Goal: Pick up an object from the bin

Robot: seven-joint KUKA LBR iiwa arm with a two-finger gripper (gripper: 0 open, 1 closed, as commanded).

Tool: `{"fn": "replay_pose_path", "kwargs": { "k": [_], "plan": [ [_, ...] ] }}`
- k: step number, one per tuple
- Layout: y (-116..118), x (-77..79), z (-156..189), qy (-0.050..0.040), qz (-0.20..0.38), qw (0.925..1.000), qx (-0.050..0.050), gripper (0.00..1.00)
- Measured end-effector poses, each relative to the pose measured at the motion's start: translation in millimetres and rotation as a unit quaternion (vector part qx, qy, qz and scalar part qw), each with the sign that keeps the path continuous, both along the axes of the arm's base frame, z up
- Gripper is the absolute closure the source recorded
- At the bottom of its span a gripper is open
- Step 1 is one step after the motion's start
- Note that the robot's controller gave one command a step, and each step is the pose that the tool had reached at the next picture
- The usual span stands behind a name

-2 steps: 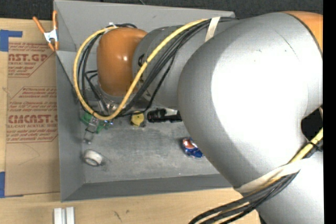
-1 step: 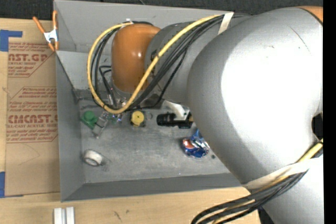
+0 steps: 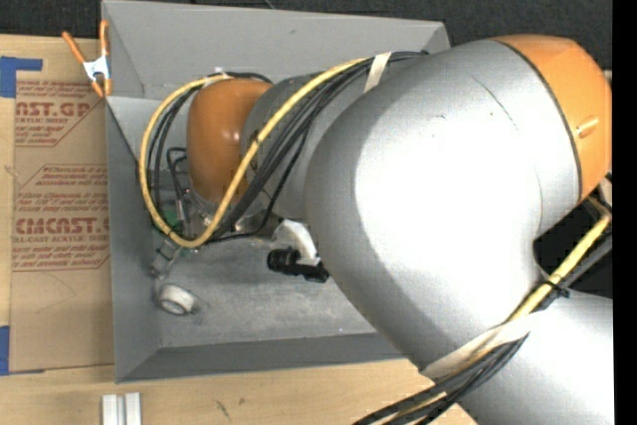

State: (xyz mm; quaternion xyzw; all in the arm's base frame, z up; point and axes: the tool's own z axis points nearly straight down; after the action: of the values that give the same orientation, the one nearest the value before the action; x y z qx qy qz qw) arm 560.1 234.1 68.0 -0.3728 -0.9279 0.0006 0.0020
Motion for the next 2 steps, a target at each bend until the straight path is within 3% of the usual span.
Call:
{"fn": "replay_pose_path", "kwargs": {
  "k": [1,2],
  "plan": [
    [-0.1,0.0,-0.3,0.0000,0.000,1.0000,0.000,0.00],
    [0.1,0.3,0.2,-0.0005,0.001,1.0000,0.000,1.00]
  ]
}}
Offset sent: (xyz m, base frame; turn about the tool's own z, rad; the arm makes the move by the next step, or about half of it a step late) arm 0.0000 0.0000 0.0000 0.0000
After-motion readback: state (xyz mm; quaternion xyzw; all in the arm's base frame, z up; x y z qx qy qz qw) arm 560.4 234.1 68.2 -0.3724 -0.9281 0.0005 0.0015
